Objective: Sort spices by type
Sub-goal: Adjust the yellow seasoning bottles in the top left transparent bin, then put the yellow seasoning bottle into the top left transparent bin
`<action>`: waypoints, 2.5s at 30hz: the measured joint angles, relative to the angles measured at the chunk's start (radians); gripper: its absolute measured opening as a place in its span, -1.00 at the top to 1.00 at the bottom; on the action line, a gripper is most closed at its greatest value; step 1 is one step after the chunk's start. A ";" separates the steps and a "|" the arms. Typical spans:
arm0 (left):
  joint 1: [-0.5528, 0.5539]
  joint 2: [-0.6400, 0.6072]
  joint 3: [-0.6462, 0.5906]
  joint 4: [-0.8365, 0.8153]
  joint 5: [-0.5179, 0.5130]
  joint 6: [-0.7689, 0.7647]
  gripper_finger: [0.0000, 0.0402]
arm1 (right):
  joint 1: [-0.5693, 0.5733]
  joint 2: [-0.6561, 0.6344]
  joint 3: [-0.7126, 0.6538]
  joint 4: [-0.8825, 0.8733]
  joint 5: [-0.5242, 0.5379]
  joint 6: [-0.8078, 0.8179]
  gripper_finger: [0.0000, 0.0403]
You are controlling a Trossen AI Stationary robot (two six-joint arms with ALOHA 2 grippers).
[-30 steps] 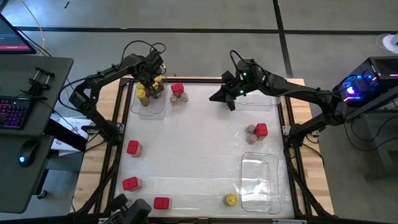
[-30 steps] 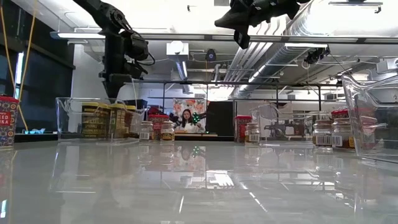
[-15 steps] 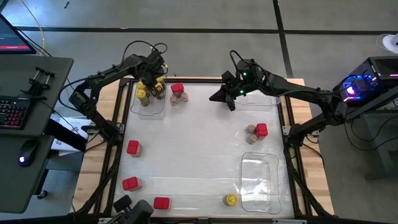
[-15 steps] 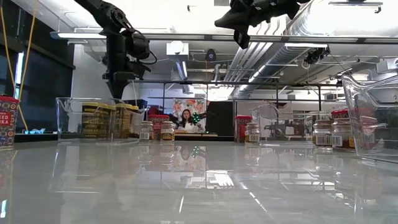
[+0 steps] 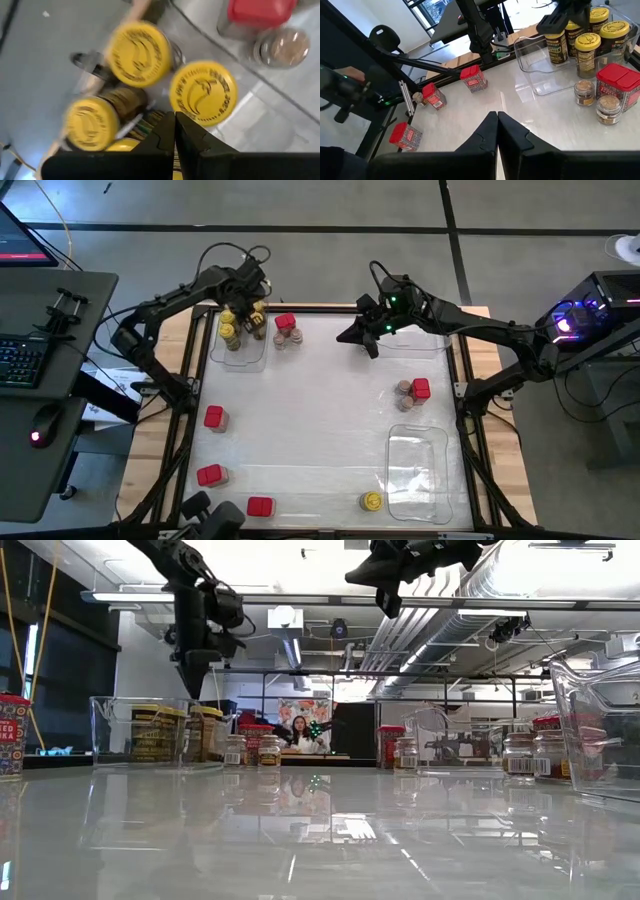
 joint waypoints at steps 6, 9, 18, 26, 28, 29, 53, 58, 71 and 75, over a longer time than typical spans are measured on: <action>0.000 -0.011 0.092 -0.038 -0.007 0.000 1.00 | 0.000 0.000 0.000 0.000 0.000 -0.020 1.00; -0.011 -0.022 0.145 -0.111 0.039 -0.044 1.00 | 0.000 0.000 0.000 0.000 0.000 -0.018 1.00; -0.198 -0.374 -0.059 0.084 0.549 -0.072 1.00 | 0.000 0.000 0.000 -0.001 -0.005 0.066 1.00; -0.521 -0.760 -0.477 0.256 0.541 -0.294 1.00 | 0.039 0.000 0.000 -0.003 -0.029 0.207 1.00; -0.601 -0.805 -0.544 0.306 0.507 -0.389 1.00 | 0.062 -0.001 0.000 -0.002 -0.065 0.243 1.00; -0.639 -0.815 -0.565 0.340 0.481 -0.437 1.00 | 0.078 -0.001 0.000 -0.002 -0.082 0.256 1.00; -1.066 -0.472 0.059 0.428 -0.143 -0.516 1.00 | 0.801 -0.069 0.002 0.078 0.189 0.371 1.00; -1.065 -0.499 0.061 0.403 -0.182 -0.485 1.00 | 0.871 -0.012 0.002 0.080 0.258 0.466 1.00; -1.075 -0.496 0.014 0.287 -0.173 -0.472 1.00 | 1.011 0.214 0.002 -0.132 0.295 0.537 1.00; -1.075 -0.495 0.014 0.284 -0.173 -0.467 1.00 | 1.032 0.249 0.001 -0.138 0.279 0.507 1.00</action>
